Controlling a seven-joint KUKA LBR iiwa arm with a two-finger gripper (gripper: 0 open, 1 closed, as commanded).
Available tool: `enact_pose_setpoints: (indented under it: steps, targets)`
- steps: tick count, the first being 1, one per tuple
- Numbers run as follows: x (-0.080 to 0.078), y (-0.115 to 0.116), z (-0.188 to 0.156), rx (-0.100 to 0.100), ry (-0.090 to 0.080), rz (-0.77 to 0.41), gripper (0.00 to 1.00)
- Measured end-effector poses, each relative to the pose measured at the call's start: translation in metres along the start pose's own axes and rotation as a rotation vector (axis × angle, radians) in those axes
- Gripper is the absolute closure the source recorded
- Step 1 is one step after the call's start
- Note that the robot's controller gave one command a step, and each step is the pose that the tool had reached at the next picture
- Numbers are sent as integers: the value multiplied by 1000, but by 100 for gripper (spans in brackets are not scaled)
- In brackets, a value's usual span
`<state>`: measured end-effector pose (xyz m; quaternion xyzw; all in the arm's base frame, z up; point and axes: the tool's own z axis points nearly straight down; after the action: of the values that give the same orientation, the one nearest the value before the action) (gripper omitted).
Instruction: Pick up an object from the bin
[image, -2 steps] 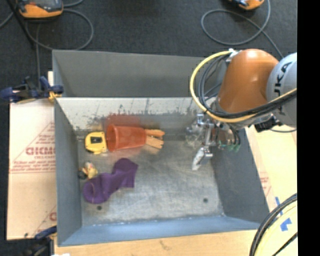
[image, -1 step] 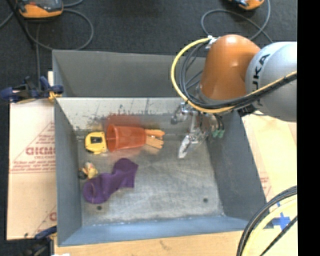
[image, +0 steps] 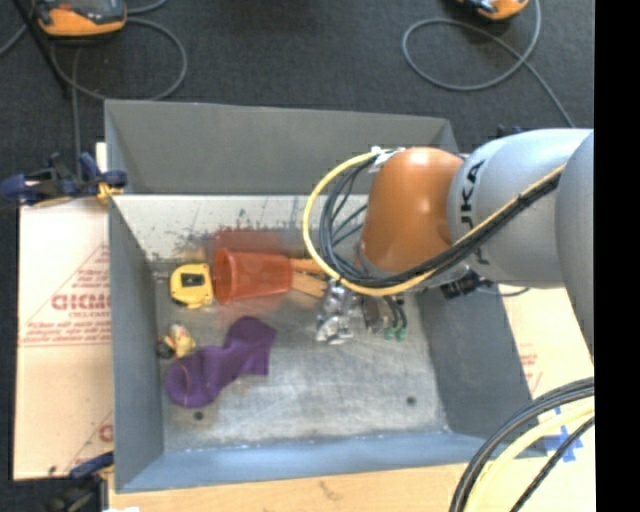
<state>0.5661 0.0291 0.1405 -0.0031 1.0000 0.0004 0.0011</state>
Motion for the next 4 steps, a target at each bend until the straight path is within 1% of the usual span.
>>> enact_pose_setpoints:
  steps: [1,2,3,4]
  targets:
    - [0,0,0,1,-1,-1,0]
    - [0,0,0,1,-1,-1,0]
    - [8,-5,-26,1,7,-102,0]
    - [-14,37,-37,4,-5,-296,0]
